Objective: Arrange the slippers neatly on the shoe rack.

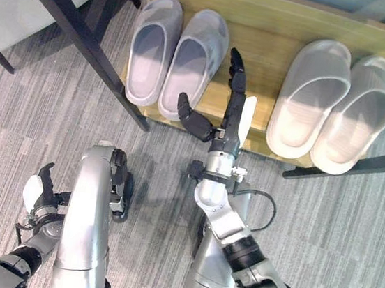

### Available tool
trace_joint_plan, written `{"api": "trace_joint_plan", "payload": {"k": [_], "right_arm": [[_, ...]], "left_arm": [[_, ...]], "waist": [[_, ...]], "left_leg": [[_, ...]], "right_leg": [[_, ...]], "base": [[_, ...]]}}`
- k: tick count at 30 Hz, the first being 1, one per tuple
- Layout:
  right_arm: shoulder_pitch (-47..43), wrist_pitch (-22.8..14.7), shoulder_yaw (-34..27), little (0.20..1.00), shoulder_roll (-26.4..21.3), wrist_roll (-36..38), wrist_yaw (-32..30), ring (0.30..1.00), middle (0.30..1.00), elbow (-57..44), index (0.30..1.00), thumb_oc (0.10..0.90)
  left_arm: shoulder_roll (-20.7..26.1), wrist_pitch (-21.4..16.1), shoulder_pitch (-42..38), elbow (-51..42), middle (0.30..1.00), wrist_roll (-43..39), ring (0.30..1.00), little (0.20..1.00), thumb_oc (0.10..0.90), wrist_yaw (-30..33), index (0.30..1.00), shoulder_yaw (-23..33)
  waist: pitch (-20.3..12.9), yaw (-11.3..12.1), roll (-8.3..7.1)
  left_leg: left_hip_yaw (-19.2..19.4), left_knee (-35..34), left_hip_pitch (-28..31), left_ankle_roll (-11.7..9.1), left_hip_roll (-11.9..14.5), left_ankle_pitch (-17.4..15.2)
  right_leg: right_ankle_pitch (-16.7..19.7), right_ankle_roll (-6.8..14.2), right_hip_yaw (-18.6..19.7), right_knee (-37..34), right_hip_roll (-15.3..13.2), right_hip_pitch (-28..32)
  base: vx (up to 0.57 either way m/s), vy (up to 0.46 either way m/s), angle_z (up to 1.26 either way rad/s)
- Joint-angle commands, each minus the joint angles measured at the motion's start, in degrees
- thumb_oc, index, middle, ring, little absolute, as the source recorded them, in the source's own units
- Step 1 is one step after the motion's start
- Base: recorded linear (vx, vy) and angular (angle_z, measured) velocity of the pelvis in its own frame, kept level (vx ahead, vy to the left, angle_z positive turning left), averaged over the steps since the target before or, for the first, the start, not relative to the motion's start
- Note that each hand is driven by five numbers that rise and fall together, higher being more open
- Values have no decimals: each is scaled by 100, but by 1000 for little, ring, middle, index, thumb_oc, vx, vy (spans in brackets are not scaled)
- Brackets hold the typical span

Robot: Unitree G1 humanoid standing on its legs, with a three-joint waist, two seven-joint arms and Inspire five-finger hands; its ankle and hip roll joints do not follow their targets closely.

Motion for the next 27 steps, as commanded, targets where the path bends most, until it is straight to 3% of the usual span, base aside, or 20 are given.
{"api": "trace_joint_plan", "payload": {"k": [1,27], "right_arm": [[-765,-600,-81,900,7,18,-63,900,900,-569,900,800],[-1556,-755,328,900,98,757,682,900,900,2,900,800]], "left_arm": [[202,-181,227,9,900,-83,900,900,800,146,900,-61],[203,-172,300,32,900,61,900,900,800,-111,900,-317]], "waist": [[-202,304,154],[-202,442,204]], "left_leg": [[-201,689,505,310,-54,-1200],[-170,842,505,262,-88,-1259]], "right_leg": [[830,-573,230,-268,-39,-238],[785,-559,268,-42,-52,-238]], "base": [[0,0,0],[2,0,1]]}}
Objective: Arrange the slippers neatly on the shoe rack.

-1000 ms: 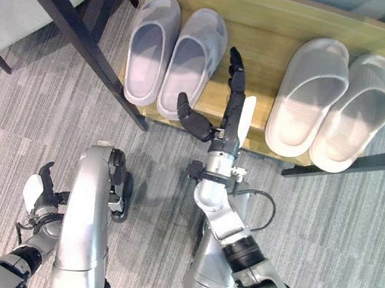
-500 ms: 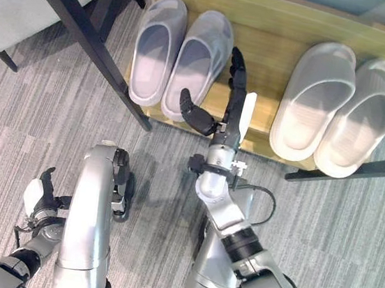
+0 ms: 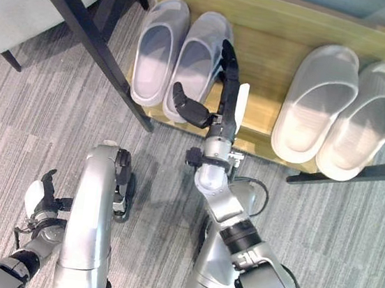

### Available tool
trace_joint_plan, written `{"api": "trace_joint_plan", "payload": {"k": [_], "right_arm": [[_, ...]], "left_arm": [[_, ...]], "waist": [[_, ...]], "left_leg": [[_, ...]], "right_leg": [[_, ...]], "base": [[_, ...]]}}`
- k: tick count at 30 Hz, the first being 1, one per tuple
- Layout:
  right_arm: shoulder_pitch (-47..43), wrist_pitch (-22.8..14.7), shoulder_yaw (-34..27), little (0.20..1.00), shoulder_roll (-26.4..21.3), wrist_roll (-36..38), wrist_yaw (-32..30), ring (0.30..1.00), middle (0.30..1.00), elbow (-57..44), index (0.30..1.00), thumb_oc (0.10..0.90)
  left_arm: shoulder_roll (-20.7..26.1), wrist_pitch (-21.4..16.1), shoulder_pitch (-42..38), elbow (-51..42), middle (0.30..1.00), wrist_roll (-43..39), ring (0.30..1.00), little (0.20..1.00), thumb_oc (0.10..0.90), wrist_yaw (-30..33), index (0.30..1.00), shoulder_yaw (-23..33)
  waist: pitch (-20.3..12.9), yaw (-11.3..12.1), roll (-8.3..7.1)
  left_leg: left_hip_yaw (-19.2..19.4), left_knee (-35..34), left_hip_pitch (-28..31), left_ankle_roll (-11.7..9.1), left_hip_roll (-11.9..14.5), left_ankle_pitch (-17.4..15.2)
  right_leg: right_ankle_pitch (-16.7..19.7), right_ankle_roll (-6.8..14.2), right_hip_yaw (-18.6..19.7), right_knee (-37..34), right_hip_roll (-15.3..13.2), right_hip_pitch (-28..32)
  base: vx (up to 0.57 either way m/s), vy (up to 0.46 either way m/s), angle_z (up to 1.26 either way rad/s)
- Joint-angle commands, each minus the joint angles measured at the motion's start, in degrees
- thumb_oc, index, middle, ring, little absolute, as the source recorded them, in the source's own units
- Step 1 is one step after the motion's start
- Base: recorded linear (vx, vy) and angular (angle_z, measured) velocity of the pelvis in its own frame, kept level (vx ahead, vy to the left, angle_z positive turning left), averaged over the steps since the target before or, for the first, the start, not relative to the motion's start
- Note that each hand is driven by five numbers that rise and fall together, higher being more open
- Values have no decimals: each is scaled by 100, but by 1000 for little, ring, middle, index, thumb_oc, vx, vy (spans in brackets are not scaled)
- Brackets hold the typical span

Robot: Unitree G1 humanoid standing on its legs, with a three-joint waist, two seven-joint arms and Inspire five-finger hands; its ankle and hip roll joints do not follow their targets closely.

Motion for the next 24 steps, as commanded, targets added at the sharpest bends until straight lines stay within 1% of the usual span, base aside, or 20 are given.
{"api": "trace_joint_plan", "payload": {"k": [1,6,9,13,16,18,24], "right_arm": [[-913,-731,269,900,72,-2,210,900,900,-531,900,800],[-1003,-725,279,900,89,9,163,900,900,-433,900,800],[-1005,-703,215,900,83,-124,26,900,900,-429,900,800],[-893,-740,53,900,93,-221,-92,900,900,-540,900,800],[-750,-802,-32,900,84,-314,-157,900,900,-755,900,800],[-582,-789,-132,900,-61,-635,-189,900,900,-1115,900,800],[-293,-894,-188,900,-206,-676,-58,900,900,-1646,900,800]], "left_arm": [[206,-164,163,-27,900,35,900,900,800,170,900,-245],[189,-180,166,2,900,6,900,900,800,157,900,-263],[184,-167,170,35,900,-12,900,900,800,164,900,-253],[137,-162,208,101,900,-83,900,900,800,-36,900,-248],[110,-162,239,154,900,-151,900,900,800,-102,900,-200],[106,-167,266,174,900,-116,900,900,800,-135,900,-145],[117,-160,305,228,900,-42,900,900,800,-158,900,-110]], "waist": [[-206,382,177],[-206,394,169],[-206,392,163],[-206,361,173],[-206,335,187],[-206,299,185],[-206,258,156]], "left_leg": [[-158,784,512,282,-7,-1246],[-140,805,512,278,-3,-1260],[-132,830,512,277,-11,-1266],[-126,843,512,274,-12,-1264],[-129,847,512,279,-17,-1259],[-133,859,512,272,-22,-1258],[-138,877,512,265,-14,-1249]], "right_leg": [[871,-557,262,-162,19,-260],[866,-564,277,-134,17,-260],[858,-569,285,-113,17,-260],[842,-568,288,-92,27,-260],[827,-570,274,-92,23,-260],[805,-572,275,-83,23,-260],[798,-574,284,-63,24,-260]], "base": [[0,0,0],[0,0,0],[0,0,0],[0,0,0],[0,0,0],[0,0,0],[0,0,0]]}}
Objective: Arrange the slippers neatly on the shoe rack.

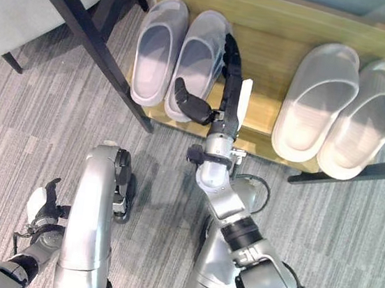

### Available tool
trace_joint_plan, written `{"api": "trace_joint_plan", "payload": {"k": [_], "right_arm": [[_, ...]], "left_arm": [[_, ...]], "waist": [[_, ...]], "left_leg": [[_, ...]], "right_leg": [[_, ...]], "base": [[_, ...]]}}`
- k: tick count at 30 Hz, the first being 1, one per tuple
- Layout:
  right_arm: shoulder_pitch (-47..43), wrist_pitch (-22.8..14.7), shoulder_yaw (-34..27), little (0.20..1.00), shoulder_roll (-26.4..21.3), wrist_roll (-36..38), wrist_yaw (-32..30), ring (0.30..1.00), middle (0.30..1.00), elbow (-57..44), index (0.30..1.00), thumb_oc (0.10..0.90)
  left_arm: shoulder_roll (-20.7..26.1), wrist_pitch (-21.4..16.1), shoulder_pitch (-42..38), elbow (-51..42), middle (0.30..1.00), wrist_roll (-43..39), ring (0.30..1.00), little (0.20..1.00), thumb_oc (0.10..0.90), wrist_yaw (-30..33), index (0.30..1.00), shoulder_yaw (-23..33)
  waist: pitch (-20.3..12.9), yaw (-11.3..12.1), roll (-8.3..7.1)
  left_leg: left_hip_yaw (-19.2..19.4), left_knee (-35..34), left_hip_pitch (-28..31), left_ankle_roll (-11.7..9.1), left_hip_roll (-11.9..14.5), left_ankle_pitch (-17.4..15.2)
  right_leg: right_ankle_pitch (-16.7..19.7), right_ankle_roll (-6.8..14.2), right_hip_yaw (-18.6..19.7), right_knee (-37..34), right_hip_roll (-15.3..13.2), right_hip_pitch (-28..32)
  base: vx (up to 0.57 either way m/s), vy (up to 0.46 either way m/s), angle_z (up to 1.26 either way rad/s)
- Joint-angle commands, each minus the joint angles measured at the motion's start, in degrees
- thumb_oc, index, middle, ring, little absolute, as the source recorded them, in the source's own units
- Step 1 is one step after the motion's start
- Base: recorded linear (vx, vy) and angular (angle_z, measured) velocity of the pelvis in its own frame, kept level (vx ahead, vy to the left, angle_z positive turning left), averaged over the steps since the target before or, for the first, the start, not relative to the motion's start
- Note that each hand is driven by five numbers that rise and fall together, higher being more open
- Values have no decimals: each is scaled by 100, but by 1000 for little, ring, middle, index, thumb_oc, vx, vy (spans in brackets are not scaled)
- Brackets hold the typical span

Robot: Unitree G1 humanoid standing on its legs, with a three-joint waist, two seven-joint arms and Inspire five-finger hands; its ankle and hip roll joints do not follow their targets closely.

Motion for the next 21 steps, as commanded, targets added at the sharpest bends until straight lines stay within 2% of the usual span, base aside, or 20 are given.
{"api": "trace_joint_plan", "payload": {"k": [1,3,5,8,9,10,11,14,15,16,17,18,19,20,21], "right_arm": [[-228,-754,-50,900,-269,-721,41,900,900,-1700,900,800],[-116,-756,-79,900,-350,-941,64,900,900,-1985,900,800],[323,-886,-182,900,-552,-1184,223,900,900,-2762,900,800],[772,-1007,-295,900,-652,-1064,358,900,900,-3191,900,800],[1235,-1117,-466,900,-808,-958,500,900,900,-3599,900,800],[1256,-1106,-483,900,-814,-950,513,900,900,-3624,900,800],[1771,-1198,-777,900,-970,-969,564,900,900,-3960,900,800],[2046,-1224,-984,900,-1084,-977,595,900,900,-4081,900,800],[2460,-1382,-1281,900,-1301,-796,621,900,900,-4186,900,800],[2958,-1512,-1718,900,-1478,-674,705,900,900,-4337,900,800],[2973,-1509,-1734,900,-1477,-669,711,900,900,-4349,900,800],[3141,-1563,-1829,900,-1492,-563,743,900,900,-4331,900,800],[3382,-1627,-1967,900,-1472,-358,848,900,900,-4296,900,800],[3385,-1625,-1971,900,-1470,-356,851,900,900,-4300,900,800],[3424,-1653,-1943,900,-1354,-94,933,900,900,-4156,900,800]], "left_arm": [[99,-175,227,51,900,-99,900,900,800,55,900,83],[85,-193,248,56,900,-84,900,900,800,52,900,122],[41,-227,316,27,900,-14,900,900,800,49,900,202],[15,-247,372,-7,900,-38,900,900,800,37,900,257],[-9,-313,393,-63,900,-148,900,900,800,68,900,404],[-10,-313,393,-65,900,-149,900,900,800,67,900,396],[-53,-429,449,-286,900,-300,900,900,800,83,900,549],[-57,-468,457,-501,900,-332,900,900,800,141,900,608],[47,-623,460,-946,900,-319,900,900,800,315,900,647],[131,-739,418,-1351,900,-375,900,900,800,327,900,710],[131,-736,418,-1357,900,-376,900,900,800,327,900,703],[227,-794,373,-1658,900,-341,900,900,800,346,900,743],[327,-879,349,-2172,900,-484,900,900,800,209,900,917],[330,-876,350,-2176,900,-486,900,900,800,207,900,917],[484,-892,436,-2495,900,-346,900,900,800,207,900,945]], "waist": [[-217,278,72],[-217,261,68],[-217,195,19],[-217,135,-15],[-217,75,-62],[-217,81,-59],[-217,11,-100],[-217,-13,-109],[-217,-58,-134],[-217,-86,-222],[-217,-80,-219],[-217,-94,-267],[-228,-99,-311],[-228,-101,-316],[-450,-112,-284]], "left_leg": [[-136,779,554,285,-17,-1234],[-141,788,554,285,-13,-1232],[-145,793,554,279,-5,-1225],[-127,799,554,276,11,-1222],[-124,784,554,267,24,-1205],[-123,786,554,267,23,-1204],[-121,772,554,262,31,-1191],[-134,757,554,263,35,-1169],[-165,690,554,263,29,-1103],[-135,521,554,245,72,-1041],[-134,516,554,247,71,-1035],[-86,331,554,248,101,-982],[-16,-183,554,243,139,-810],[-10,-193,554,246,136,-798],[15,-576,554,275,155,-633]], "right_leg": [[836,-581,259,-155,32,-254],[836,-581,264,-154,39,-254],[823,-583,260,-144,51,-254],[816,-583,262,-139,45,-254],[811,-586,268,-144,44,-254],[811,-585,271,-141,44,-254],[817,-582,272,-164,41,-254],[828,-582,261,-194,31,-254],[849,-573,210,-279,-16,-254],[918,-541,175,-468,-58,-254],[923,-541,175,-473,-58,-254],[975,-536,175,-632,-59,-254],[1159,-538,97,-1124,-72,-242],[1167,-539,100,-1130,-75,-243],[1292,-522,-6,-1526,-138,-178]], "base": [[0,0,0],[0,0,0],[0,0,0],[0,0,0],[-30,-16,0],[-47,0,1],[0,0,0],[-36,23,1],[-84,35,3],[-85,35,2],[-95,20,2],[-191,51,0],[-192,51,-3],[-197,91,-6],[-104,46,-10]]}}
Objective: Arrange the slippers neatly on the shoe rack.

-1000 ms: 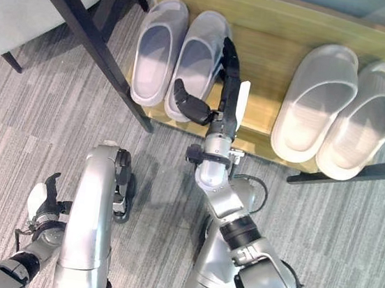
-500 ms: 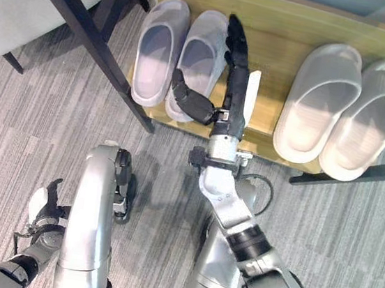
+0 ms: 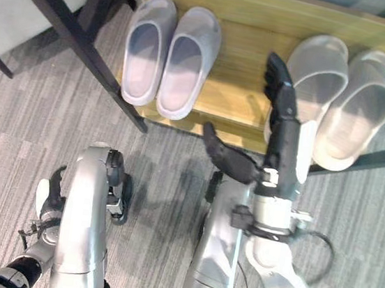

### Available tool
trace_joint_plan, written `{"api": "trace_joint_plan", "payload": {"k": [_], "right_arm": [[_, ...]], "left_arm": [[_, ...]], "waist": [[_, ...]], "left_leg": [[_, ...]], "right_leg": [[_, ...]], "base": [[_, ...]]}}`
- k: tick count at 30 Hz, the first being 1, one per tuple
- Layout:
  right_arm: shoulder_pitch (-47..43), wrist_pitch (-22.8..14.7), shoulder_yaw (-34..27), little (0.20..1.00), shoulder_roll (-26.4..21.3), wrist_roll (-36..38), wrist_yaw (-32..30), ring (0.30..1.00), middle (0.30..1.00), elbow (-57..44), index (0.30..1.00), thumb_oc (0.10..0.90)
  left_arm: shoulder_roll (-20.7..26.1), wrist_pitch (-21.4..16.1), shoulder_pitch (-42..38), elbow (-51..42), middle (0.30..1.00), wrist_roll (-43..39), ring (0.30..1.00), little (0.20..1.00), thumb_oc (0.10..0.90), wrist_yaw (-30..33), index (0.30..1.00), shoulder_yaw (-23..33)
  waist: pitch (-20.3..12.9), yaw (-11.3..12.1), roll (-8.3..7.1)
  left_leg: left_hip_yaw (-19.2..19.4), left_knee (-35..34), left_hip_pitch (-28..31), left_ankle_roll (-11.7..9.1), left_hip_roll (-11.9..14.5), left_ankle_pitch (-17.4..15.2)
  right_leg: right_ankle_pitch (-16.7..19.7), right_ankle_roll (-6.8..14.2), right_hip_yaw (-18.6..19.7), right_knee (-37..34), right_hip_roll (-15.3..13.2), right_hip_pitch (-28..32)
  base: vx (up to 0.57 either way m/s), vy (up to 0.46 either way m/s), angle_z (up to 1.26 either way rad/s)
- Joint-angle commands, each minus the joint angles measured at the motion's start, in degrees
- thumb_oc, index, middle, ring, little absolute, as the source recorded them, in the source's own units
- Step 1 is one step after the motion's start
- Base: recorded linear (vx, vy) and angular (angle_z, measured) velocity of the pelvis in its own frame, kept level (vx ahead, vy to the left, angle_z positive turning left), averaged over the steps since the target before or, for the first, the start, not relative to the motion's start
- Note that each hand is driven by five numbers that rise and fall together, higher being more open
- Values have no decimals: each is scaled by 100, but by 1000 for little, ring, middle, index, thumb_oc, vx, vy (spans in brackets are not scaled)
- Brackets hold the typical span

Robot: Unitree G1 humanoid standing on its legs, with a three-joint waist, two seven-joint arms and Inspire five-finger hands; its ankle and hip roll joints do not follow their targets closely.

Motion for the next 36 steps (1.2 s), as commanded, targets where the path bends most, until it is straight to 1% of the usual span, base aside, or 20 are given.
{"api": "trace_joint_plan", "payload": {"k": [1,2,4,5,8,10,12,13,15,16,18,22,23,26,30,32,33,34,35,36], "right_arm": [[-378,-989,-390,900,75,643,485,900,900,-987,900,800],[-369,-987,-397,900,76,649,491,900,900,-993,900,800],[-303,-872,-238,900,187,1311,913,900,900,-531,900,800],[-305,-875,-237,900,187,1316,918,900,900,-527,900,800],[184,-713,128,900,100,2082,1846,900,900,258,900,800],[272,-615,263,900,152,2135,1977,900,900,624,900,800],[653,-663,246,900,496,2386,2212,900,900,1365,900,800],[648,-668,248,900,498,2387,2214,900,900,1373,900,800],[922,-437,311,900,1006,2654,2495,900,900,2524,900,800],[918,-441,313,900,1008,2656,2499,900,900,2530,900,800],[1060,-218,360,900,1401,2891,2657,900,900,3533,900,800],[1011,42,398,900,1827,2674,2495,900,900,4823,900,800],[924,39,240,900,1896,2503,2360,900,900,5305,900,800],[972,-3,182,900,1883,2252,2297,900,900,5570,900,800],[764,62,216,900,1914,1731,2072,900,900,6771,900,800],[745,133,194,900,1981,1485,2017,900,900,7239,900,800],[648,181,171,900,1977,1349,1914,900,900,7572,900,800],[644,179,171,900,1977,1350,1915,900,900,7575,900,800],[653,224,154,900,2050,1461,1843,900,900,7834,900,800],[548,187,101,900,2124,1508,1689,900,900,8276,900,800]], "left_arm": [[664,-601,432,-685,900,117,900,900,800,121,900,244],[665,-600,435,-688,900,117,900,900,800,121,900,241],[705,-570,617,-820,900,352,900,900,800,-129,900,157],[706,-569,620,-823,900,352,900,900,800,-130,900,159],[499,-689,655,-622,900,183,900,900,800,-395,900,128],[442,-709,637,-542,900,82,900,900,800,-527,900,109],[246,-766,732,-272,900,-31,900,900,800,-646,900,90],[248,-768,731,-269,900,-33,900,900,800,-647,900,90],[140,-711,974,-131,900,86,900,900,800,-889,900,3],[143,-710,974,-132,900,86,900,900,800,-890,900,4],[-22,-675,1186,215,900,-46,900,900,800,-1181,900,-47],[-199,-560,1324,567,900,-328,900,900,800,-1704,900,-114],[-180,-534,1318,538,900,-303,900,900,800,-1817,900,-190],[-41,-532,1491,407,900,36,900,900,800,-1849,900,-314],[-175,-480,1559,939,900,151,900,900,800,-1910,900,-314],[-254,-483,1518,1201,900,158,900,900,800,-1898,900,-293],[-355,-440,1408,1444,900,128,900,900,800,-1919,900,-333],[-355,-442,1405,1446,900,128,900,900,800,-1919,900,-333],[-356,-461,1384,1520,900,279,900,900,800,-1830,900,-425],[-528,-436,1438,1726,900,263,900,900,800,-1910,900,-425]], "waist": [[-821,352,-214],[-827,349,-215],[-1480,363,-318],[-1489,357,-317],[-1878,341,-519],[-1964,324,-545],[-2179,275,-620],[-2163,275,-619],[-2309,256,-655],[-2292,258,-655],[-2450,291,-693],[-2608,356,-720],[-2654,327,-705],[-2677,335,-710],[-2824,388,-703],[-2842,372,-592],[-2896,298,-491],[-2871,298,-491],[-2898,349,-528],[-3055,407,-501]], "left_leg": [[17,-768,551,375,25,-422],[21,-784,551,378,20,-407],[-20,-1535,632,330,53,-59],[-20,-1549,625,332,47,-44],[29,-2894,1510,297,140,311],[49,-3252,1770,278,152,420],[121,-4143,2526,237,201,630],[120,-4160,2551,236,202,638],[215,-4948,3381,228,231,775],[216,-4963,3408,227,233,780],[272,-5594,4152,239,185,859],[291,-6733,5490,263,168,1010],[263,-7603,6226,280,87,1421],[324,-8247,6767,232,77,1618],[348,-9901,7900,58,40,2338],[230,-10592,8372,23,-7,2666],[256,-10964,8569,21,46,2873],[256,-10977,8603,20,46,2875],[191,-11190,8699,-25,67,3009],[17,-11482,8680,-65,105,3211]], "right_leg": [[1422,-476,-118,-1699,-224,-76],[1433,-477,-118,-1712,-229,-76],[1622,-377,-347,-2475,-397,62],[1633,-379,-350,-2487,-403,58],[1932,-241,-626,-3806,-680,938],[2002,-208,-711,-4156,-749,1227],[2153,-101,-991,-5099,-893,1994],[2160,-102,-998,-5117,-892,2021],[2348,2,-1203,-5921,-934,2785],[2353,1,-1208,-5935,-933,2812],[2456,79,-1417,-6607,-893,3535],[2742,241,-1687,-7604,-757,4814],[3179,269,-1850,-8461,-688,5612],[3431,314,-1929,-9029,-619,6170],[4008,499,-2041,-10309,-322,7178],[4144,706,-1782,-10185,-172,7362],[4147,799,-1292,-10359,-48,7666],[4144,797,-1295,-10368,-48,7699],[3837,659,-1096,-10770,124,8018],[3676,533,-1172,-11106,372,8137]], "base": [[-105,46,-6],[-59,-2,13],[-60,61,21],[-85,80,7],[-102,75,6],[-71,68,15],[-20,59,15],[-1,47,23],[34,64,15],[65,50,3],[150,29,-4],[204,8,-3],[213,-1,6],[151,-28,16],[148,-69,1],[11,-153,10],[-74,-160,24],[-91,-243,28],[-53,-265,31],[-83,-350,32]]}}
